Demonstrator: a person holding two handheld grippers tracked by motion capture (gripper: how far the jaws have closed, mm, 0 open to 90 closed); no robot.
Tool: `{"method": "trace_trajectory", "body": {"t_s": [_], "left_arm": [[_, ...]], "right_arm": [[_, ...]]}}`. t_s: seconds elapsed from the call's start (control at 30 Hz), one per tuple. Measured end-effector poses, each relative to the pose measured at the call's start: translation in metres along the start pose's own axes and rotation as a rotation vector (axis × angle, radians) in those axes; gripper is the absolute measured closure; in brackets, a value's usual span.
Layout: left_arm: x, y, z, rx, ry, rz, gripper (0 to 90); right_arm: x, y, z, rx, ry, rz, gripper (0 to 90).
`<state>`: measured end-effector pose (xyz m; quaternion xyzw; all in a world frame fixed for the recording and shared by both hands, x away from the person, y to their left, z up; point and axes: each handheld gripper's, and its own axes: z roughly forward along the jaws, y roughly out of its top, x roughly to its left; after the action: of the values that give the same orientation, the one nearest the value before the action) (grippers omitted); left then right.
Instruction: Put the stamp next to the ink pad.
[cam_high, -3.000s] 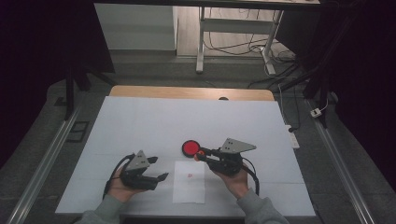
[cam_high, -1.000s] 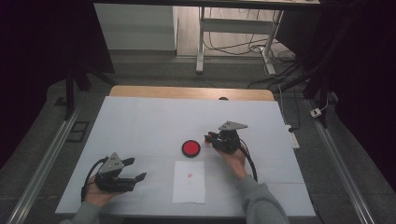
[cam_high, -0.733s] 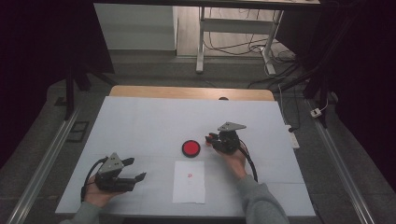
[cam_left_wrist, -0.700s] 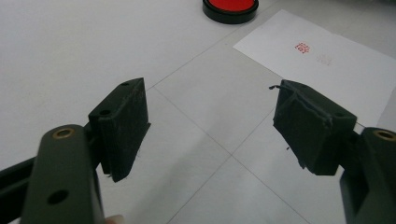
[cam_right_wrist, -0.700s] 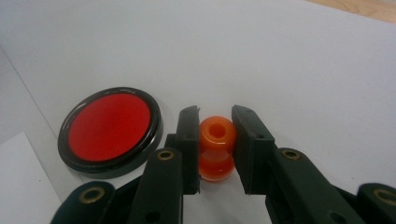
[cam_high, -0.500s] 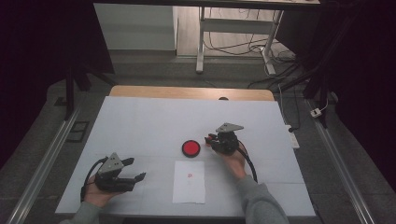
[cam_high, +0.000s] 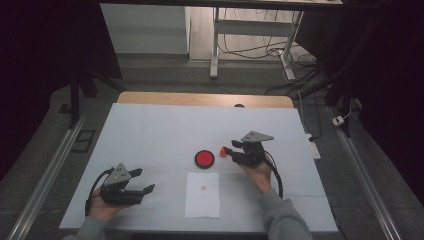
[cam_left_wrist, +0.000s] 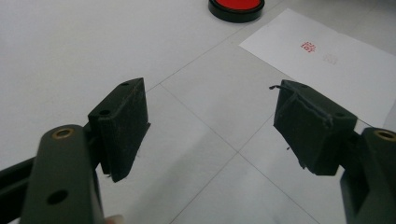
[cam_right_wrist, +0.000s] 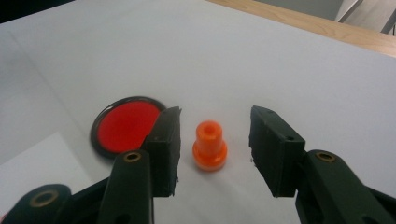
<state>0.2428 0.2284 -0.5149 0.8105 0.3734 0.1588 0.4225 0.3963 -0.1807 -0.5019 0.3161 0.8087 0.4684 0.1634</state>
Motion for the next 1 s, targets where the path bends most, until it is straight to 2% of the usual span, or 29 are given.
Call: {"method": "trace_trajectory", "body": {"t_s": [0.33,0.73,0.83,1.0], "left_arm": [[0.002,0.0,0.002,0.015,0.002,-0.007,25.9],[0.003,0.0,0.004,0.024,0.0,-0.01,25.8],[0.003,0.001,0.005,0.024,0.001,-0.009,25.8],[0.004,0.001,0.005,0.023,0.001,-0.01,25.8]], "right_arm": [[0.001,-0.018,-0.055,-0.021,-0.006,-0.01,51.2],[0.001,-0.06,-0.12,-0.025,-0.036,-0.011,50.8],[0.001,-0.067,-0.13,-0.026,-0.036,-0.011,50.7],[-0.002,-0.073,-0.136,-0.013,-0.036,-0.007,50.5]]}}
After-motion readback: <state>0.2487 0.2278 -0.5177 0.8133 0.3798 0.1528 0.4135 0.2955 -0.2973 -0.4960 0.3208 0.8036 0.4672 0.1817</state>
